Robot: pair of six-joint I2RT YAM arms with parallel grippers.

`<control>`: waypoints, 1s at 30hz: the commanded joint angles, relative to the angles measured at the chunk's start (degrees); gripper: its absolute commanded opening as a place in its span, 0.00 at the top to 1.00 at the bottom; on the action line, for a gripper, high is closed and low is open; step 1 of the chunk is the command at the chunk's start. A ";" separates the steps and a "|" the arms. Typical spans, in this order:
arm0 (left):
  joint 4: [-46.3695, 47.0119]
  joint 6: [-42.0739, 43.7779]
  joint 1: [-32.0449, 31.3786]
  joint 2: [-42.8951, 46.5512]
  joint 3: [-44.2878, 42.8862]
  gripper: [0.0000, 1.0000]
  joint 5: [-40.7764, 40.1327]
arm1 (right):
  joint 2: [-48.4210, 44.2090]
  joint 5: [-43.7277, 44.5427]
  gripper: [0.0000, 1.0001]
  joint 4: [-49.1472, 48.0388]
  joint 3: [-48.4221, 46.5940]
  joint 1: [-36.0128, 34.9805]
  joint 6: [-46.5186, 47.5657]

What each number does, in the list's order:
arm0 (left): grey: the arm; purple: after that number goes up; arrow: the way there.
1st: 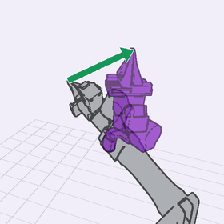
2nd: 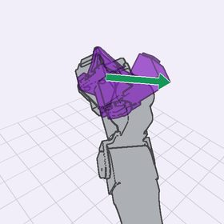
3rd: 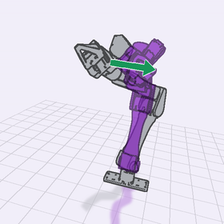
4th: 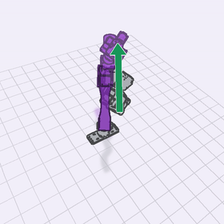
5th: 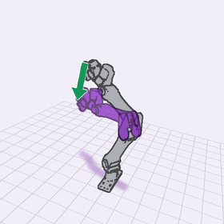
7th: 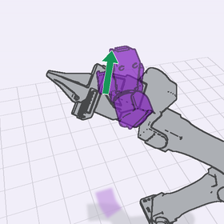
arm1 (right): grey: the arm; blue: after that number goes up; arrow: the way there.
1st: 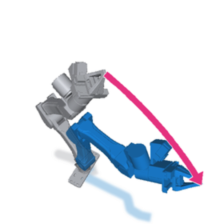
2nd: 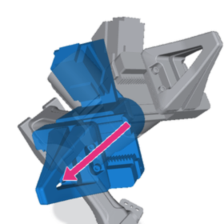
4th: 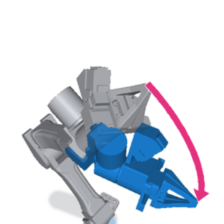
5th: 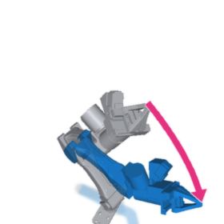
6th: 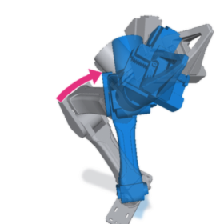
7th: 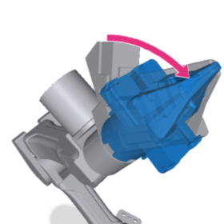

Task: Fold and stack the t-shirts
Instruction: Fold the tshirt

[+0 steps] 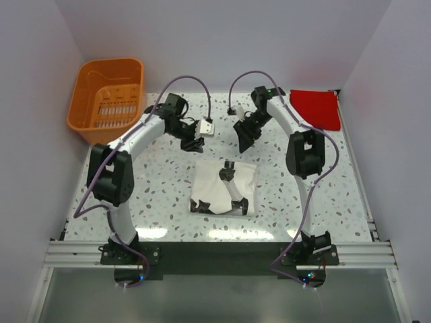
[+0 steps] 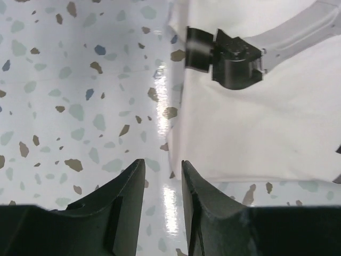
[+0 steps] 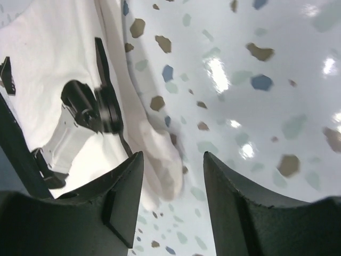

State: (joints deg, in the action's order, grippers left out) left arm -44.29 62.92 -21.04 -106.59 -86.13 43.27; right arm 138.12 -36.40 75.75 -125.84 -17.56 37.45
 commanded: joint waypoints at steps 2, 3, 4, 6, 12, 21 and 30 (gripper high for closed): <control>-12.71 -3.15 2.32 -10.53 -12.62 0.62 4.10 | -5.85 -0.15 0.46 9.84 -1.78 4.46 4.64; -14.49 -3.15 2.32 -12.31 -14.58 0.62 4.63 | -6.11 -0.42 0.45 10.47 0.57 4.55 5.95; -15.98 -3.24 2.32 -13.98 -16.25 0.62 5.59 | -6.64 -1.03 0.45 10.91 2.08 4.47 6.31; -17.67 -4.81 2.32 -17.68 -19.42 0.62 5.60 | -7.87 -2.53 0.45 10.04 6.89 4.47 6.41; -18.28 -4.56 2.23 -21.38 -20.57 0.61 4.02 | -7.53 -3.59 0.46 7.13 12.90 4.47 5.44; -21.27 -2.18 2.23 -22.18 -18.82 0.60 4.46 | -6.99 -5.43 0.46 9.77 14.05 4.38 8.33; -23.29 -0.16 2.23 -22.70 -18.37 0.64 4.11 | -7.34 -4.64 0.47 12.76 16.24 4.03 12.73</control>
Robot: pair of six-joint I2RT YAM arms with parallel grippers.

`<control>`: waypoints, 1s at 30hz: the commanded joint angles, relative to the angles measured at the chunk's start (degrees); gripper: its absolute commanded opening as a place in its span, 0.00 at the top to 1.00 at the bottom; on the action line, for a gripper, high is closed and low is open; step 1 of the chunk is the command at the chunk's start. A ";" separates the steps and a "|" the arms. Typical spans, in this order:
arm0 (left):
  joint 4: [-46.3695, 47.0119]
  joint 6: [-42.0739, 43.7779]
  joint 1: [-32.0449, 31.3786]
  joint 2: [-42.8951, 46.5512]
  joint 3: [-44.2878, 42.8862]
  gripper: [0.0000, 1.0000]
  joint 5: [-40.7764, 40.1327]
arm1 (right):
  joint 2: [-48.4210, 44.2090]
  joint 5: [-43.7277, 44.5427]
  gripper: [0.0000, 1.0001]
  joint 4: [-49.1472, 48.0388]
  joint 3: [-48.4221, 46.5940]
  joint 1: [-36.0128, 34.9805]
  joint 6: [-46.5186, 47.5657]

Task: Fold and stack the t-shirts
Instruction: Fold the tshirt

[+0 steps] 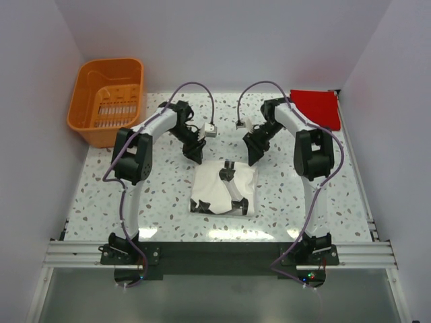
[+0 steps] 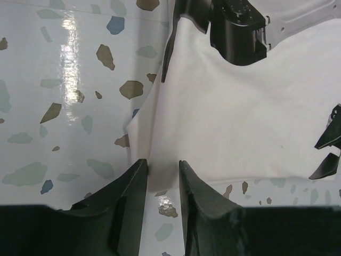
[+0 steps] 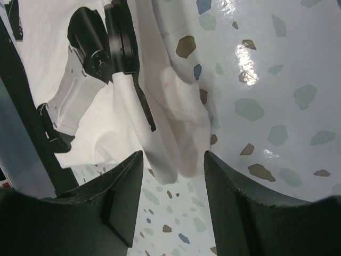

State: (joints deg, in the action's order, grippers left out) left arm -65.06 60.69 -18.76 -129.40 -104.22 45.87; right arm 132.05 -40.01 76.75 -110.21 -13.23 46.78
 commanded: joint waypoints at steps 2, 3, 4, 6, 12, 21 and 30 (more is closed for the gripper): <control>-3.06 2.24 -0.13 -0.23 -0.45 0.69 1.51 | -1.53 -0.60 0.48 11.14 1.57 -0.39 3.49; -3.41 2.50 -0.05 -0.23 -0.45 0.70 1.59 | -1.62 -0.42 0.48 10.97 1.67 -0.48 3.66; -3.76 2.59 -0.13 -0.15 -0.45 0.71 1.51 | -1.79 -0.51 0.48 10.79 1.76 -0.48 3.66; -4.02 2.86 -0.13 0.12 -0.37 0.77 1.51 | -2.41 -0.07 0.49 10.61 2.37 -0.57 3.92; -4.02 1.55 -0.05 0.73 -0.54 1.00 1.16 | -4.16 2.47 0.80 10.08 3.43 -0.83 5.16; -3.86 1.10 1.10 6.97 0.78 1.00 -0.77 | -8.56 6.69 1.00 12.20 1.58 0.40 7.44; 5.88 -4.87 1.89 5.66 0.17 1.00 -7.70 | -5.49 12.92 1.00 1.51 -0.35 1.72 2.97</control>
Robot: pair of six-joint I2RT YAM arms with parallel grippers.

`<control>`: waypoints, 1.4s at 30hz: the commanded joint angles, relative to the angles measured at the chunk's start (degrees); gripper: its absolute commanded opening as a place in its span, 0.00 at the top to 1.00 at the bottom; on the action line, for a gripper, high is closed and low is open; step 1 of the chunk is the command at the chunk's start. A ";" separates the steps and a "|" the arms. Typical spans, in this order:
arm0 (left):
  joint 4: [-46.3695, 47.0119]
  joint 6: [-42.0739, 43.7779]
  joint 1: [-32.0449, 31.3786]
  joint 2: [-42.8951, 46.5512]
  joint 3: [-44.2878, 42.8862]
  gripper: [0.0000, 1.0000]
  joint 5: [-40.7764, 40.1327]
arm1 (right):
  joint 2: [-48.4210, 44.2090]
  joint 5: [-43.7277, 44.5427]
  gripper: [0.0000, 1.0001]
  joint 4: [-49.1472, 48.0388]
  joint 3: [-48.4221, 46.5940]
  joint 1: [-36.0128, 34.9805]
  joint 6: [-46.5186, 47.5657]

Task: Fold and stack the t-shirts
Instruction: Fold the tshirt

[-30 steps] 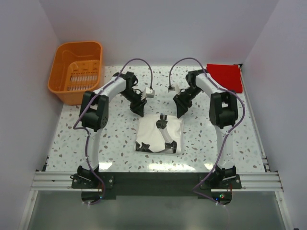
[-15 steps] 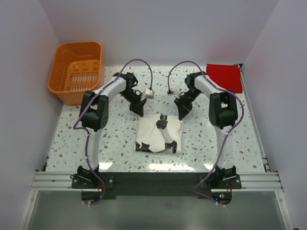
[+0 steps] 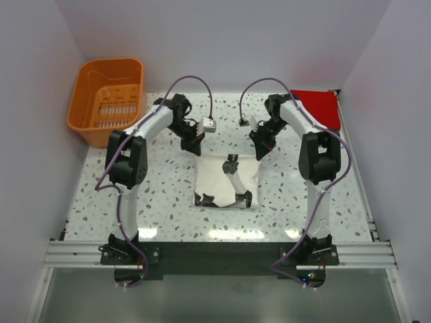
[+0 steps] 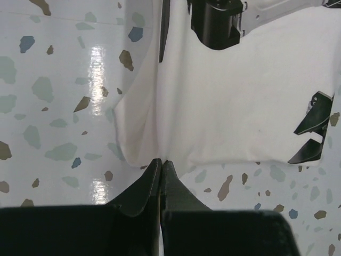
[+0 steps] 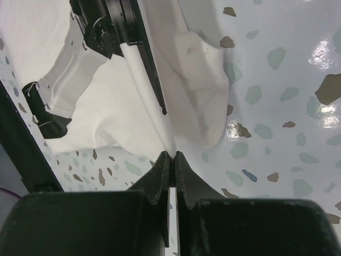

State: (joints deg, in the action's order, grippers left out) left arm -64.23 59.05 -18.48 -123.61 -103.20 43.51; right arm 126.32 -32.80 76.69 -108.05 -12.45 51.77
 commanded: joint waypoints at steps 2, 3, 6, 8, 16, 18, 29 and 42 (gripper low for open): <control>7.35 -4.73 1.95 -2.15 -1.39 1.00 -7.02 | 1.47 7.56 1.00 -1.61 -3.13 0.93 -4.55; 8.93 -5.08 1.96 -3.81 -2.61 1.00 -8.25 | 1.82 9.31 1.00 -4.85 -3.39 0.93 -5.35; 13.41 -8.33 1.96 -6.19 -5.59 1.00 -10.63 | 3.22 11.26 1.00 -9.69 -5.15 0.93 -8.70; 16.05 -11.13 1.96 -8.22 -6.92 1.00 -11.77 | 3.32 12.49 1.00 -12.25 -5.77 0.93 -10.53; 23.17 -19.84 3.36 -4.29 -8.17 0.30 -10.56 | -0.54 12.86 0.45 -16.65 -9.90 1.46 -17.13; 27.39 -21.69 3.71 1.93 -2.05 0.11 -7.92 | -3.35 10.84 0.36 -17.71 -9.29 1.46 -20.20; 56.48 -65.96 -0.50 15.95 23.21 0.00 8.70 | -12.68 -19.67 0.16 -28.06 14.87 -0.65 -49.35; 67.83 -85.16 2.92 -2.41 24.71 0.00 2.55 | 3.93 -15.37 0.09 -33.02 12.25 5.76 -49.77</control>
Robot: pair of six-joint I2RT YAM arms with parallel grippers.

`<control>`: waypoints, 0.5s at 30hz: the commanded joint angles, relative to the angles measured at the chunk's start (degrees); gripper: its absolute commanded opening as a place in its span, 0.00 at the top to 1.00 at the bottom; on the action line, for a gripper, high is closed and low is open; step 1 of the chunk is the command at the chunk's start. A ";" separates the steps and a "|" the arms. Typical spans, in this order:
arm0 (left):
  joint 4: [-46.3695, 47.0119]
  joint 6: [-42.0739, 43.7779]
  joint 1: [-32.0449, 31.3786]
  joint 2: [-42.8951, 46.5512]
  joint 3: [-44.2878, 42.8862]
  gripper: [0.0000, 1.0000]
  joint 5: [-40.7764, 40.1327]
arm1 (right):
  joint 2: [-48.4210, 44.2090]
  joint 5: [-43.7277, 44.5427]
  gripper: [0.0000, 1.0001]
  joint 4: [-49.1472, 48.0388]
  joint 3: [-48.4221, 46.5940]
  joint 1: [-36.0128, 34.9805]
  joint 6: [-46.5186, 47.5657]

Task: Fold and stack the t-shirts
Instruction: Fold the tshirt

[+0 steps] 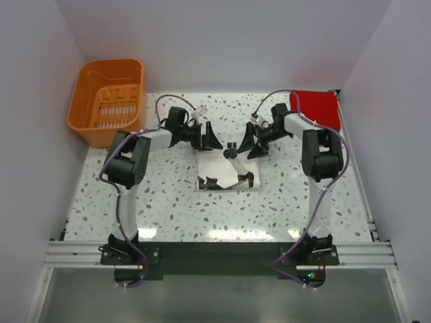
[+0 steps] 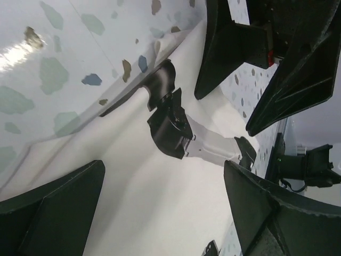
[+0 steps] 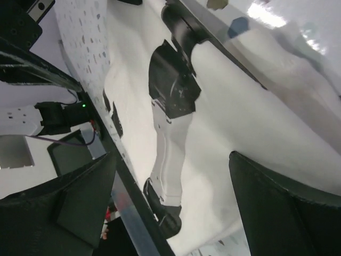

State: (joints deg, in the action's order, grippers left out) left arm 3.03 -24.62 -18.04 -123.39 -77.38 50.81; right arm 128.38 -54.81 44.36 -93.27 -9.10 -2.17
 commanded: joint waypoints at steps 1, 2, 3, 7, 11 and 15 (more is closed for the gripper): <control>0.23 -1.05 3.70 -2.55 -1.10 0.00 -5.01 | 1.70 6.64 0.09 0.45 -3.57 2.95 5.68; -0.21 -0.78 4.15 -2.21 -1.19 0.00 -4.06 | 1.27 5.86 0.09 1.51 -4.10 3.04 6.30; -0.82 0.09 4.59 -0.72 -1.36 0.00 -3.18 | 0.39 5.50 0.09 3.35 -4.89 3.04 7.00; -2.06 0.98 4.60 8.24 1.61 0.00 -0.36 | -8.39 1.29 0.07 4.07 -2.63 2.78 6.23; -0.92 -2.97 2.58 14.84 8.02 0.00 5.25 | -19.54 -2.06 0.06 0.04 6.86 0.32 0.53; 5.13 -10.32 -0.67 16.61 14.09 0.00 6.15 | -22.99 -3.03 0.05 -11.71 17.92 -4.33 -8.89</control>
State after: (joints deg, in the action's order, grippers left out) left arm 3.70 -28.56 -16.12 -108.68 -67.26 53.82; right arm 107.90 -55.02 41.89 -81.06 -10.02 -3.33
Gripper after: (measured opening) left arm 0.997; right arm 0.943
